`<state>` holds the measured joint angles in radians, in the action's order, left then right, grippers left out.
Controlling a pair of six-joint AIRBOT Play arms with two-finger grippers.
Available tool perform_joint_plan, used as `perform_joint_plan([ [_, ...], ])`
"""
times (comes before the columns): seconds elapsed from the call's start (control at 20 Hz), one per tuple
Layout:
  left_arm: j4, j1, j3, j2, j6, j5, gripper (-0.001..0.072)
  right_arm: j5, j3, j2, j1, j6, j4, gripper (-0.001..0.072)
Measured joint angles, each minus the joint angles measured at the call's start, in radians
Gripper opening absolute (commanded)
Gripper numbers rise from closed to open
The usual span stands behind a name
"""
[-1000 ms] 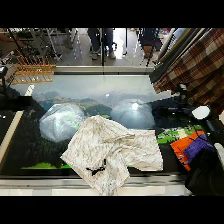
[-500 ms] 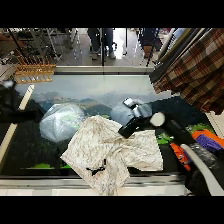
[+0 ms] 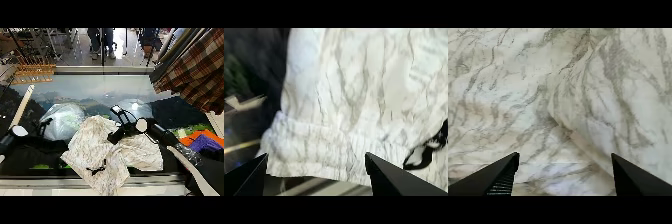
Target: Fold the clothes and pants, and hang the long-sleeved shirts on hangers.
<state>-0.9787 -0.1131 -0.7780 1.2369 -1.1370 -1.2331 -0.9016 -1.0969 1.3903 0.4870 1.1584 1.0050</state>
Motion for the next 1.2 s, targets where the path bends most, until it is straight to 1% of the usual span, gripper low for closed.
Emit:
perform_joint_plan([
  [0.05, 0.004, 0.008, 0.006, 0.024, 0.006, -0.007, 0.0615, -0.027, 0.001, 0.001, 0.001, 0.029, -0.032, 0.0638],
  [0.1, 0.007, 0.013, 0.010, 0.043, 0.011, -0.011, 0.0615, -0.045, 0.004, 0.002, 0.002, 0.067, -0.066, 0.0603],
  [0.15, 0.010, 0.017, 0.014, 0.064, 0.015, -0.013, 0.0615, -0.057, 0.006, 0.005, 0.002, 0.106, -0.090, 0.0589],
  [0.35, 0.018, 0.024, 0.019, 0.120, 0.023, 0.028, 0.0612, -0.078, 0.010, 0.056, 0.004, 0.238, -0.144, 0.0590],
  [0.4, 0.022, 0.025, 0.019, 0.126, 0.023, 0.036, 0.0553, -0.072, 0.011, 0.077, 0.005, 0.261, -0.150, 0.0590],
  [0.5, 0.017, 0.026, 0.013, 0.130, 0.024, 0.046, 0.0550, -0.026, 0.011, 0.119, 0.005, 0.303, -0.166, 0.0590],
  [0.6, -0.019, 0.026, -0.006, 0.117, 0.022, 0.043, 0.0551, 0.048, 0.011, 0.151, 0.005, 0.328, -0.201, 0.0590],
  [0.8, -0.114, 0.026, -0.043, 0.050, -0.032, 0.032, 0.0554, 0.194, 0.011, 0.180, -0.001, 0.380, -0.248, 0.0586],
  [0.85, -0.137, 0.026, -0.048, 0.038, -0.045, 0.039, 0.0554, 0.222, 0.011, 0.183, -0.006, 0.398, -0.253, 0.0568],
  [0.9, -0.158, 0.026, -0.051, 0.031, -0.055, 0.051, 0.0554, 0.243, 0.011, 0.185, -0.011, 0.415, -0.256, 0.0564],
  [0.95, -0.171, 0.027, -0.053, 0.029, -0.064, 0.063, 0.0554, 0.266, 0.011, 0.186, -0.017, 0.432, -0.258, 0.0497],
  [1.0, -0.180, 0.030, -0.055, 0.032, -0.069, 0.079, 0.0554, 0.288, 0.011, 0.187, -0.021, 0.449, -0.259, 0.0467],
  [1.1, -0.193, 0.039, -0.056, 0.053, -0.076, 0.111, 0.0554, 0.327, 0.011, 0.189, -0.026, 0.484, -0.263, 0.0465],
  [1.15, -0.198, 0.046, -0.057, 0.069, -0.081, 0.124, 0.0554, 0.344, 0.011, 0.189, -0.027, 0.495, -0.265, 0.0443],
  [1.2, -0.201, 0.057, -0.057, 0.088, -0.083, 0.131, 0.0554, 0.357, 0.011, 0.189, -0.028, 0.508, -0.266, 0.0368],
])
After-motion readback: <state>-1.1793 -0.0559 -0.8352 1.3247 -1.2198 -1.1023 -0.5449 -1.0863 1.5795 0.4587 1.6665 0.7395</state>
